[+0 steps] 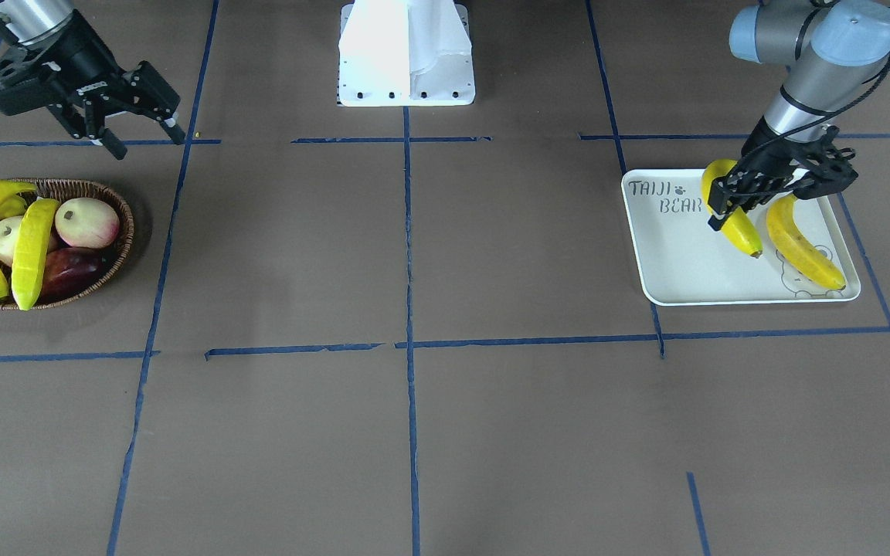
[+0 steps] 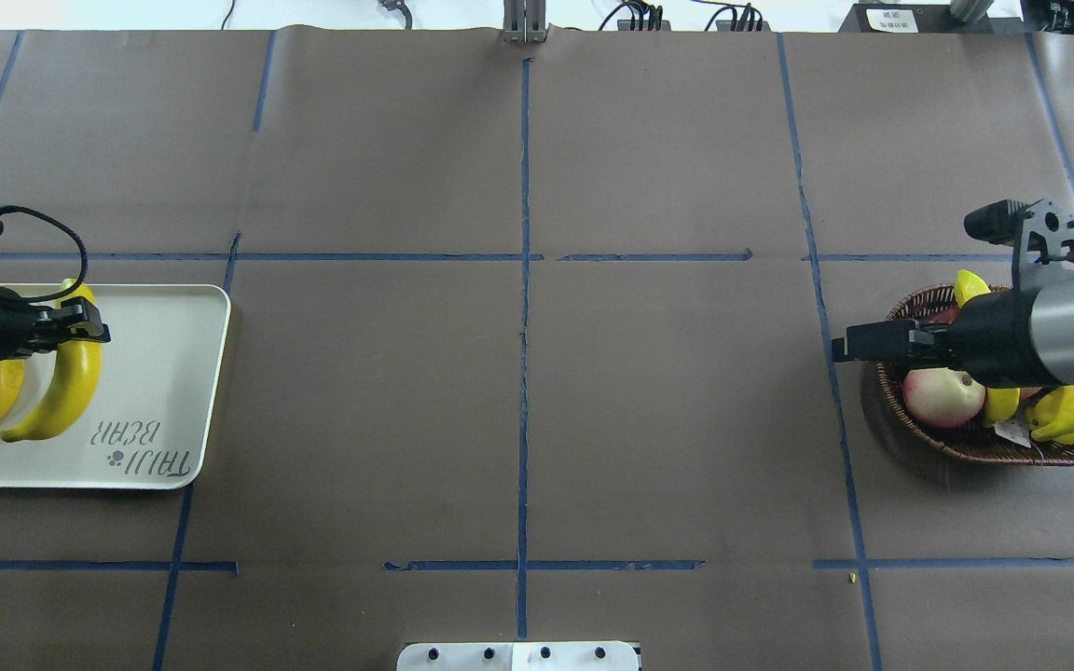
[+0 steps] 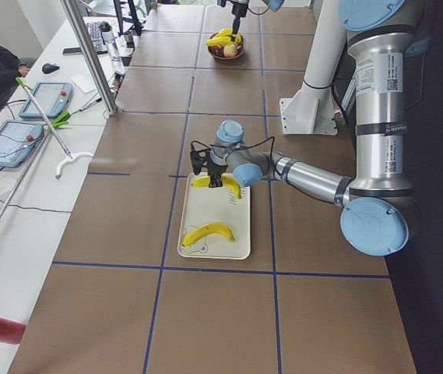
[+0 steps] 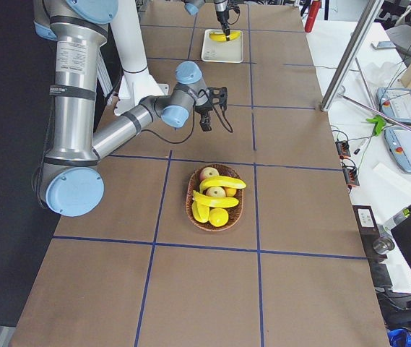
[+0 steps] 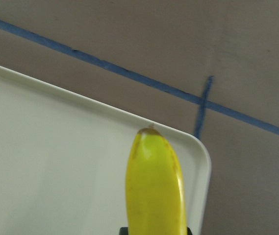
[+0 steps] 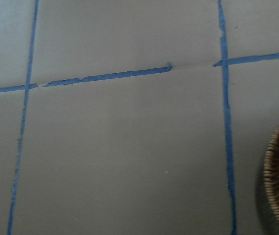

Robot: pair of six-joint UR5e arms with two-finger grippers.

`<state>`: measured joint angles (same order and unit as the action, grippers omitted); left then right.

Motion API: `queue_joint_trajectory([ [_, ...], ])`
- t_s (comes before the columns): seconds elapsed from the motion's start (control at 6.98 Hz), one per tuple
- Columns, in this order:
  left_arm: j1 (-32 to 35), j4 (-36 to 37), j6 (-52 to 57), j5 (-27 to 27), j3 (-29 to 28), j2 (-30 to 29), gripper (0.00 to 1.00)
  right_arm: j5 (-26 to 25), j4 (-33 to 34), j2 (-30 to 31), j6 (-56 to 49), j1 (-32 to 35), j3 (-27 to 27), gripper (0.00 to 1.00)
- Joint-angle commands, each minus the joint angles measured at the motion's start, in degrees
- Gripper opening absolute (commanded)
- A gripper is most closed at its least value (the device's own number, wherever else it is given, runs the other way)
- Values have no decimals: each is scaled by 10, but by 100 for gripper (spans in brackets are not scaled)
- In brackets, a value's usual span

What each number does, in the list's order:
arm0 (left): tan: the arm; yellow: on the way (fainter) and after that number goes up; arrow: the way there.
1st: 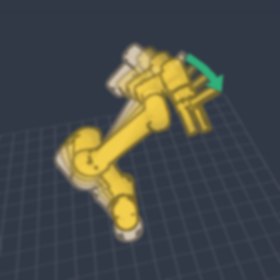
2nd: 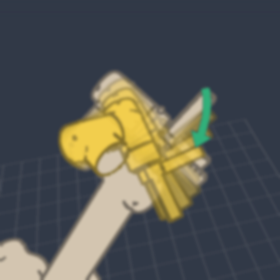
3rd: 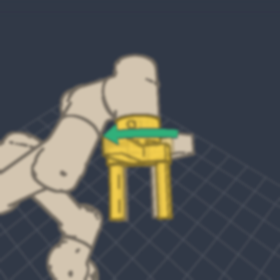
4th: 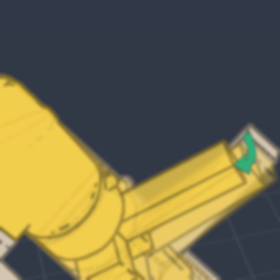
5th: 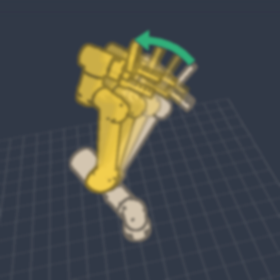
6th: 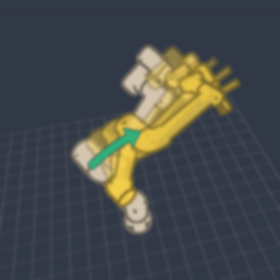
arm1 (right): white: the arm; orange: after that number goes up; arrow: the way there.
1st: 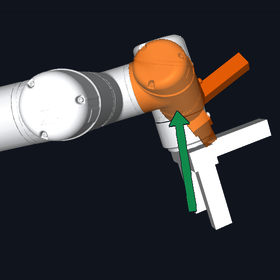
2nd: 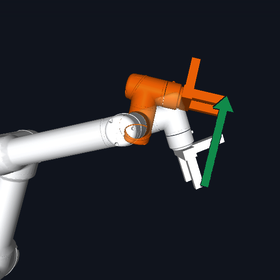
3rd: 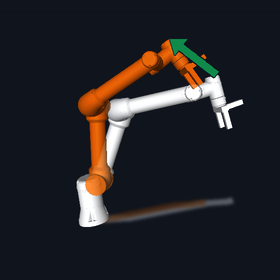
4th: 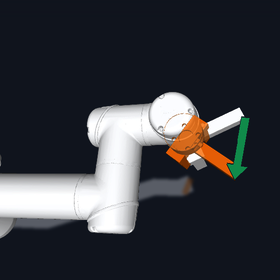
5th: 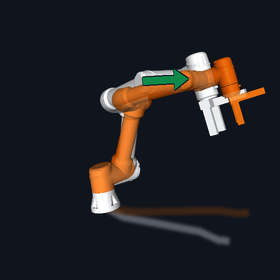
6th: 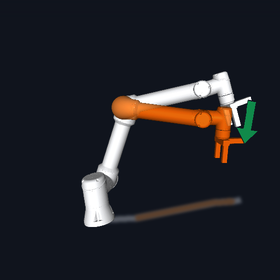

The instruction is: Transfer all bananas from basket to plate

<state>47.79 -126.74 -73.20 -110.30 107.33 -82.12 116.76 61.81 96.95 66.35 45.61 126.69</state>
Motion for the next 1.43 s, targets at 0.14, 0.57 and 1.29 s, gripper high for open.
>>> queue_joint_trajectory([
  [0.14, 5, -1, 49, 29, -50, 11, 3, 85, -2, 11, -149, 118, -69, 100],
  [0.57, 5, 0, 50, 19, -42, 3, 100, 146, 0, 17, -213, 191, -106, 100],
  [1.29, 3, 12, 33, -26, -24, -71, 100, 145, -10, 67, -354, 228, -164, 100],
])
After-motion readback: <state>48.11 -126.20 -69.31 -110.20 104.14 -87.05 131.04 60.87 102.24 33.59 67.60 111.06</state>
